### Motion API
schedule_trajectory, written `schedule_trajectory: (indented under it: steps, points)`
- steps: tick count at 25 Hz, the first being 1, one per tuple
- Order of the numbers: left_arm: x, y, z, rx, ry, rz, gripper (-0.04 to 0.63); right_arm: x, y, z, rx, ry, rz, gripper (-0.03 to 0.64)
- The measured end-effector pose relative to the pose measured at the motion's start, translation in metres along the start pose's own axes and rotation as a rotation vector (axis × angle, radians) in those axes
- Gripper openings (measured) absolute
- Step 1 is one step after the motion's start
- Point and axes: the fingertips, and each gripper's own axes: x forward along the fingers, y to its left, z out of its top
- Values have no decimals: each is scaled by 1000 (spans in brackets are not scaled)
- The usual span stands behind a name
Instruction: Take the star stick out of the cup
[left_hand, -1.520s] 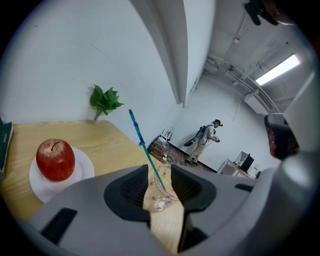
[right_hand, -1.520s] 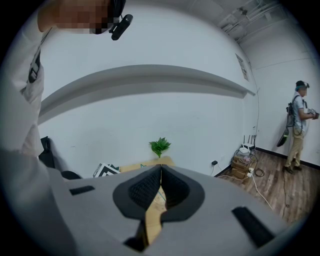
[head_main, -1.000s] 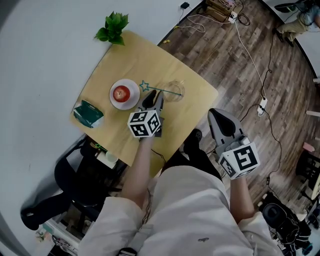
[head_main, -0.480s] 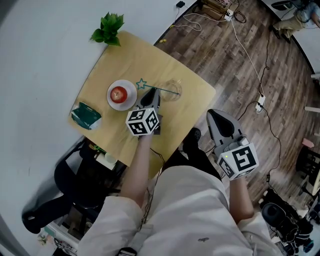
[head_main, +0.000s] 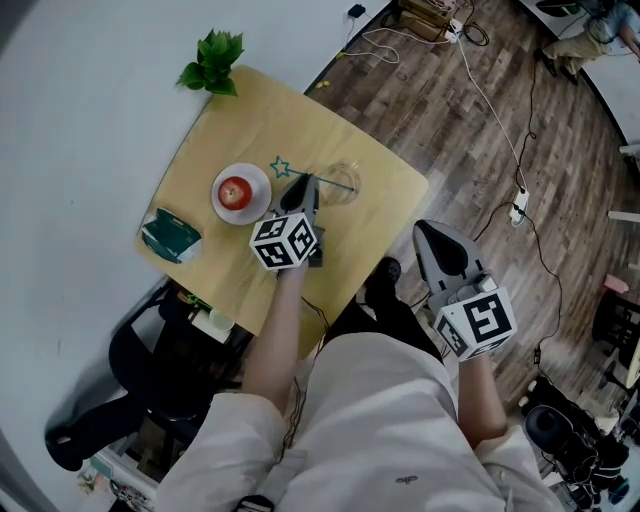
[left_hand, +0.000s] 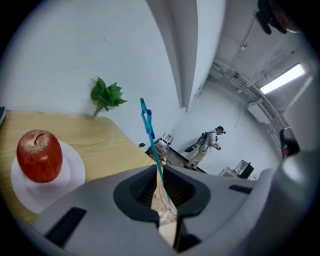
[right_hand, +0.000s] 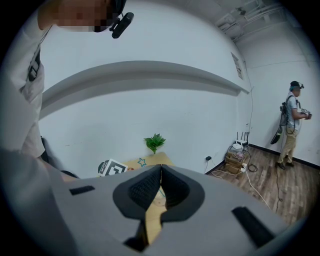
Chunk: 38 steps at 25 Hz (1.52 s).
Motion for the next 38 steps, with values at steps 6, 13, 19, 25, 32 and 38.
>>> schedule_trajectory:
  steps: [6, 13, 19, 25, 32, 38]
  points:
    - [1, -1, 2, -11, -5, -1, 29, -1, -2, 1, 2, -4, -6, 0]
    - [-1, -4, 6, -25, -19, -20, 21, -2, -2, -1, 9, -3, -10, 1]
    - [-6, -9, 11, -23, -36, -33, 18, -8, 1, -1, 13, -16, -16, 0]
    - [-17, -19, 16, -17, -56, -36, 18, -19, 3, 1, 13, -41, -15, 0]
    - [-35, -37, 24, -1, -94, -22, 18, -38, 2, 4, 5, -70, 9, 0]
    - [-56, -60, 25, 15, -133, 5, 18, -64, -3, 2, 4, -102, 44, 0]
